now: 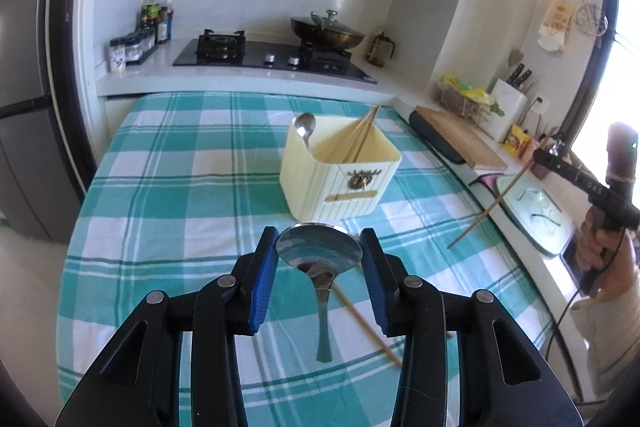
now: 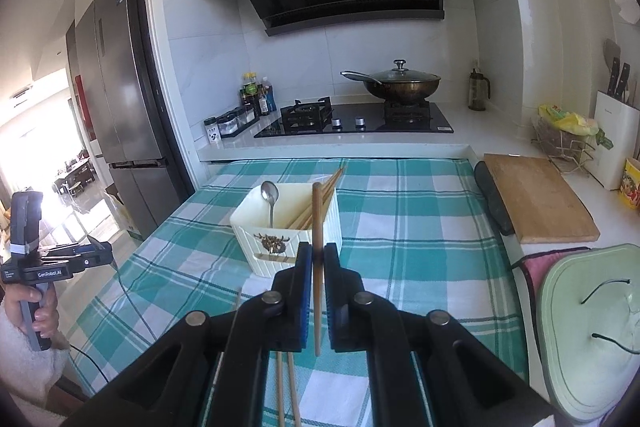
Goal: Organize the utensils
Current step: 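Carry the chopstick and spoon over the cream box and drop both in, then return both grippers to the remaining chopsticks on the cloth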
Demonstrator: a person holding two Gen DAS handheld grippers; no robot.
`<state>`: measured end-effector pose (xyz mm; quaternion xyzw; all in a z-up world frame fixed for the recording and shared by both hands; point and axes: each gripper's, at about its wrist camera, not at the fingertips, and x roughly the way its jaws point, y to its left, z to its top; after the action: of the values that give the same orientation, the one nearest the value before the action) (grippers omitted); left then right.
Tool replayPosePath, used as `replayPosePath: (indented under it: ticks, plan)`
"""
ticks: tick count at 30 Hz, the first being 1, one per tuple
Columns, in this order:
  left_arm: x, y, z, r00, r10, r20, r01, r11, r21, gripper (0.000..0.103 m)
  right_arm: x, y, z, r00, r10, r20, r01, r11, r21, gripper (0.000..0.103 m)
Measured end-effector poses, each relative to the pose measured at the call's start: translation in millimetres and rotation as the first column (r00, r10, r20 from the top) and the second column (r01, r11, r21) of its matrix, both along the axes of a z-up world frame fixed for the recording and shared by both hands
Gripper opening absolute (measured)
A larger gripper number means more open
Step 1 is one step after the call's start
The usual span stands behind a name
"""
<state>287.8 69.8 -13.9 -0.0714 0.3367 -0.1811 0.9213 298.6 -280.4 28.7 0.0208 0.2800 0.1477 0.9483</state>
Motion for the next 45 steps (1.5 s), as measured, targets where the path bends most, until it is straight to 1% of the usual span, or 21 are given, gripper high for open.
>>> replayPosePath:
  ticks: [4,6,9,12,15,17,19,22,23,27,30,33,34,35,36,37,38,40,41,42,45]
  plan:
    - [16,-1,39,0.998,-0.002,0.062,0.005,0.999,-0.038,0.041,21,7,16,0.999,0.012,0.033,-0.012,1.000,-0.015,0.006]
    - [27,-3,61,0.993,0.013,0.116,-0.008,0.999,-0.044,0.041,33,10,25,0.998,0.015,0.055,-0.015,1.000,-0.011,0.006]
    - [47,-10,93,0.975,0.053,0.216,-0.039,0.997,-0.071,0.041,50,18,44,0.994,0.020,0.110,-0.019,1.000,-0.008,0.006]
    - [71,-20,111,0.950,0.099,0.295,-0.072,0.992,-0.102,0.042,66,28,62,0.983,0.015,0.184,-0.015,1.000,0.000,0.006]
    - [101,-35,110,0.940,0.124,0.317,-0.101,0.991,-0.090,0.042,88,39,68,0.973,0.017,0.230,-0.018,1.000,0.002,0.006]
    - [127,-46,98,0.947,0.131,0.294,-0.118,0.991,-0.061,0.042,105,47,62,0.974,0.020,0.226,-0.021,1.000,-0.001,0.006]
    - [151,-54,82,0.963,0.125,0.238,-0.119,0.992,-0.037,0.042,127,51,49,0.983,0.033,0.181,-0.036,0.999,0.015,0.006]
    - [185,-64,53,0.987,0.109,0.119,-0.110,0.994,0.005,0.042,162,59,19,0.996,0.067,0.062,-0.070,0.997,0.044,0.006]
    - [194,-67,43,0.991,0.106,0.077,-0.108,0.994,0.018,0.042,175,62,5,0.997,0.082,0.000,-0.081,0.995,0.054,0.006]
    - [222,-73,3,0.993,0.082,-0.081,-0.078,0.995,0.055,0.042,212,73,-37,0.976,0.110,-0.188,-0.099,0.993,0.067,0.006]
    - [229,-79,-18,0.988,0.083,-0.133,-0.075,0.995,0.067,0.042,228,80,-59,0.960,0.114,-0.255,-0.101,0.993,0.066,0.009]
    - [233,-84,-30,0.984,0.087,-0.156,-0.077,0.994,0.072,0.043,236,82,-70,0.959,0.102,-0.266,-0.082,0.993,0.085,0.010]
    - [233,-83,-31,0.983,0.090,-0.160,-0.080,0.995,0.065,0.043,238,83,-72,0.959,0.099,-0.266,-0.078,0.993,0.090,0.017]
    - [230,-80,-29,0.983,0.090,-0.158,-0.082,0.995,0.052,0.045,239,83,-71,0.960,0.094,-0.263,-0.071,0.993,0.095,0.031]
    - [224,-76,-25,0.984,0.085,-0.154,-0.080,0.996,0.035,0.052,237,81,-68,0.964,0.082,-0.254,-0.058,0.993,0.100,0.038]
    - [218,-72,-21,0.985,0.082,-0.149,-0.079,0.997,0.024,0.062,234,78,-63,0.969,0.075,-0.237,-0.050,0.993,0.109,0.043]
    - [209,-67,-16,0.987,0.081,-0.140,-0.079,0.997,0.023,0.066,228,75,-56,0.974,0.070,-0.215,-0.046,0.992,0.114,0.043]
    - [183,-57,-9,0.990,0.076,-0.117,-0.070,0.996,0.047,0.079,212,70,-45,0.979,0.076,-0.190,-0.060,0.994,0.090,0.044]
    - [172,-53,-10,0.991,0.071,-0.116,-0.064,0.996,0.062,0.081,199,65,-40,0.981,0.077,-0.176,-0.067,0.996,0.059,0.046]
    - [158,-47,-13,0.990,0.065,-0.121,-0.055,0.995,0.081,0.085,187,61,-38,0.983,0.076,-0.166,-0.072,0.997,0.029,0.048]
    - [111,-33,-42,0.983,0.063,-0.170,-0.041,0.991,0.130,0.089,140,43,-47,0.984,0.070,-0.161,-0.081,0.995,-0.065,0.050]
